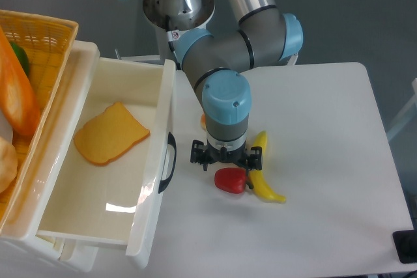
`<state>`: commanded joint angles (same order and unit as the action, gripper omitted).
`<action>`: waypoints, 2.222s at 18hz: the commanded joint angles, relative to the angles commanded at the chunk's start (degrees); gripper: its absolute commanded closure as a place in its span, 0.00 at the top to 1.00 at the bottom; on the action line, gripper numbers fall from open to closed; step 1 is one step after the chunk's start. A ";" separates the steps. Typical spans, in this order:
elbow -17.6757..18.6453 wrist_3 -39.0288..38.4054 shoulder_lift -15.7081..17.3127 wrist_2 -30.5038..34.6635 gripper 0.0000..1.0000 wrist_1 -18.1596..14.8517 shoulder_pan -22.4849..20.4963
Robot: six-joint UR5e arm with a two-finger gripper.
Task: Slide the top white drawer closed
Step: 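Move the gripper toward the open white drawer's front panel, then push the drawer front with the gripper into the cabinet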
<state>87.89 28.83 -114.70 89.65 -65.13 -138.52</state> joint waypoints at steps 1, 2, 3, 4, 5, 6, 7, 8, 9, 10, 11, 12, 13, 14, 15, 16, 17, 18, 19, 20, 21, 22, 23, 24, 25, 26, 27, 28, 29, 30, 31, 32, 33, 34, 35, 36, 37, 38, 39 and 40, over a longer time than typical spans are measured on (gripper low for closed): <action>-0.09 -0.09 -0.09 -0.96 1.00 0.00 0.00; -0.09 -0.35 -0.09 -1.84 1.00 0.00 0.00; 0.00 -0.87 -0.09 -2.20 1.00 -0.09 0.00; 0.00 -1.14 -0.09 -2.29 1.00 -0.09 0.00; 0.17 -1.32 -0.09 -2.46 1.00 -0.09 0.00; 0.18 -1.32 -0.09 -2.64 1.00 -0.09 0.00; 0.18 -1.41 -0.09 -2.90 1.00 -0.09 0.09; 0.18 -1.41 -0.09 -3.17 1.00 -0.17 0.09; 0.18 -1.41 -0.09 -3.60 1.00 -0.18 0.09; 0.18 -1.41 -0.09 -4.13 1.00 -0.18 0.00; 0.18 -1.41 -0.09 -4.40 1.00 -0.18 0.00; 0.18 -1.41 -0.09 -4.49 1.00 -0.18 0.00; 0.18 -1.41 0.00 -4.49 1.00 -0.18 0.09; 0.18 -1.41 0.00 -4.49 1.00 -0.18 0.09; 0.18 -1.41 0.00 -4.49 1.00 -0.26 0.09; 0.18 -1.41 0.09 -4.49 1.00 -0.26 0.09; 0.18 -1.41 0.09 -4.57 1.00 -0.26 0.09; 0.18 -1.32 0.09 -4.57 1.00 -0.26 0.17; 0.18 -1.32 0.09 -4.75 1.00 -0.35 0.18; 0.18 -1.32 0.09 -5.36 1.00 -0.35 0.09; 0.18 -1.32 0.17 -5.97 1.00 -0.35 0.09; 0.18 -1.32 0.26 -6.15 1.00 -0.44 0.09; 0.18 -1.32 0.35 -6.16 1.00 -0.53 0.17; 0.18 -1.32 0.35 -6.16 1.00 -0.53 0.35; 0.18 -1.32 0.44 -6.33 1.00 -0.53 0.53; 0.18 -1.32 0.53 -6.68 1.00 -0.53 0.61; 0.18 -1.32 0.70 -7.12 1.00 -0.53 0.62; 0.18 -1.32 0.79 -7.47 1.00 -0.53 0.62; 0.18 -1.32 0.88 -7.56 1.00 -0.53 0.62; 0.18 -1.32 0.88 -7.56 1.00 -0.53 0.79; 0.18 -1.32 0.88 -7.56 1.00 -0.53 0.88; 0.18 -1.32 0.88 -7.56 1.00 -0.53 1.05; 0.18 -1.32 0.88 -7.56 1.00 -0.53 1.14; 0.18 -1.32 0.97 -7.56 1.00 -0.53 1.14; 0.18 -1.32 0.97 -7.56 1.00 -0.53 1.23; 0.18 -1.32 0.97 -7.56 1.00 -0.53 1.49; 0.18 -1.32 1.05 -7.56 1.00 -0.53 1.76; 0.18 -1.14 1.14 -7.56 1.00 -0.53 1.84; 0.18 -1.14 1.23 -7.56 1.00 -0.53 1.85; 0.18 -1.06 1.32 -7.65 1.00 -0.61 2.02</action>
<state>88.07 27.77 -113.38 82.00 -65.74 -136.50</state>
